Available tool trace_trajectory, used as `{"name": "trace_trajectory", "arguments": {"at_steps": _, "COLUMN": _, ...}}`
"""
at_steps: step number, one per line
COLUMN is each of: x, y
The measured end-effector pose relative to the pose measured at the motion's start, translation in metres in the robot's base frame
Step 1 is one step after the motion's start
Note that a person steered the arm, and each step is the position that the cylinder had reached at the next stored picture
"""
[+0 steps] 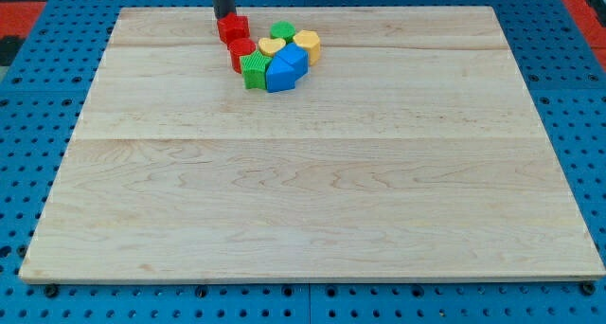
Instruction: Move the red star closer to the group of blocks
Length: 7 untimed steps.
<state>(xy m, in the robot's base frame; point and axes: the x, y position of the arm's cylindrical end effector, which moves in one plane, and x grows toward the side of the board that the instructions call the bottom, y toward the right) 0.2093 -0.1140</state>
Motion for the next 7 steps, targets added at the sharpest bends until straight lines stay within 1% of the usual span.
{"name": "trace_trajectory", "arguments": {"at_steps": 1, "x": 0.012, "y": -0.003}}
{"name": "trace_trajectory", "arguments": {"at_steps": 3, "x": 0.016, "y": -0.023}}
{"name": "trace_trajectory", "arguments": {"at_steps": 5, "x": 0.019, "y": -0.025}}
{"name": "trace_trajectory", "arguments": {"at_steps": 7, "x": 0.031, "y": -0.024}}
